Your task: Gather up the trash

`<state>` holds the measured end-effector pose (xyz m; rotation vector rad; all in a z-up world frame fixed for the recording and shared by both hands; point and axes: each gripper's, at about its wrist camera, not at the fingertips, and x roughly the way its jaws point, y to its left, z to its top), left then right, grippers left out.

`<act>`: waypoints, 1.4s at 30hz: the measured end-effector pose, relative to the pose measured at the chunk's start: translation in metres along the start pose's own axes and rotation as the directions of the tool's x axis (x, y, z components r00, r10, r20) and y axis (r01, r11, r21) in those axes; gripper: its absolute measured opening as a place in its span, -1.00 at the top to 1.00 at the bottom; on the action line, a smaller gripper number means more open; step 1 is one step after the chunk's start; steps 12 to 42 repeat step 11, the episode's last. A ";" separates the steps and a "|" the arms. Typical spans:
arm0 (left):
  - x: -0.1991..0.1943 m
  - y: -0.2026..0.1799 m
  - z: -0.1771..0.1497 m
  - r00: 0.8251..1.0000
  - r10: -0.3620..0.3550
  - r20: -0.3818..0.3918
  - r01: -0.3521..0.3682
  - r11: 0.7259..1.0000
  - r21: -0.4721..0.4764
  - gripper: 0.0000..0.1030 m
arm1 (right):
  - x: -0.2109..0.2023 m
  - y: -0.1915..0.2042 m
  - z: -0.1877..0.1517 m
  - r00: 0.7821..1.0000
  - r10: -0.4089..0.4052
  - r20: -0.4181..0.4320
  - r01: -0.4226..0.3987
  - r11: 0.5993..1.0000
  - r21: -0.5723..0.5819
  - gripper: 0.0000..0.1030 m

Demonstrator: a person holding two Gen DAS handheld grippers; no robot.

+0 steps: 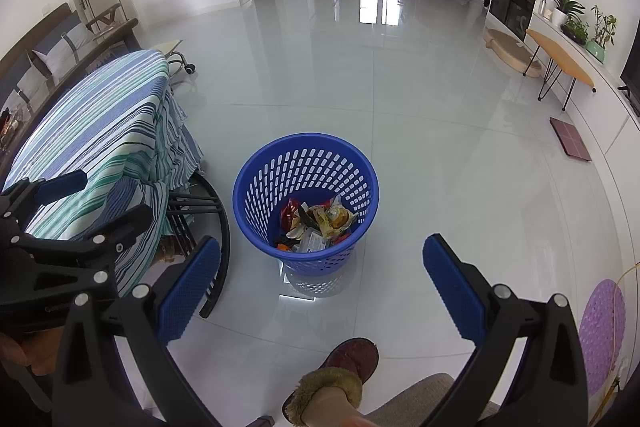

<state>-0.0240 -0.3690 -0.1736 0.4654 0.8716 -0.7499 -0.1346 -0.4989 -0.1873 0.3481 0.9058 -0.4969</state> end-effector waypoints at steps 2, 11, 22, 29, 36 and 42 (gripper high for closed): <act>-0.003 -0.002 0.000 1.000 0.002 0.012 -0.003 1.000 0.008 -0.89 | -0.001 -0.001 -0.001 1.000 0.000 0.000 0.000 1.000 0.003 -0.91; 0.005 0.003 0.003 0.999 0.002 -0.032 -0.002 1.000 0.001 -0.90 | -0.002 -0.004 0.000 1.000 -0.006 0.000 0.006 1.000 0.016 -0.91; 0.005 0.003 0.003 0.999 0.002 -0.032 -0.002 1.000 0.001 -0.90 | -0.002 -0.004 0.000 1.000 -0.006 0.000 0.006 1.000 0.016 -0.91; 0.005 0.003 0.003 0.999 0.002 -0.032 -0.002 1.000 0.001 -0.90 | -0.002 -0.004 0.000 1.000 -0.006 0.000 0.006 1.000 0.016 -0.91; 0.005 0.003 0.003 0.999 0.002 -0.032 -0.002 1.000 0.001 -0.90 | -0.002 -0.004 0.000 1.000 -0.006 0.000 0.006 1.000 0.016 -0.91; 0.005 0.003 0.003 0.999 0.002 -0.032 -0.002 1.000 0.001 -0.90 | -0.002 -0.004 0.000 1.000 -0.006 0.000 0.006 1.000 0.016 -0.91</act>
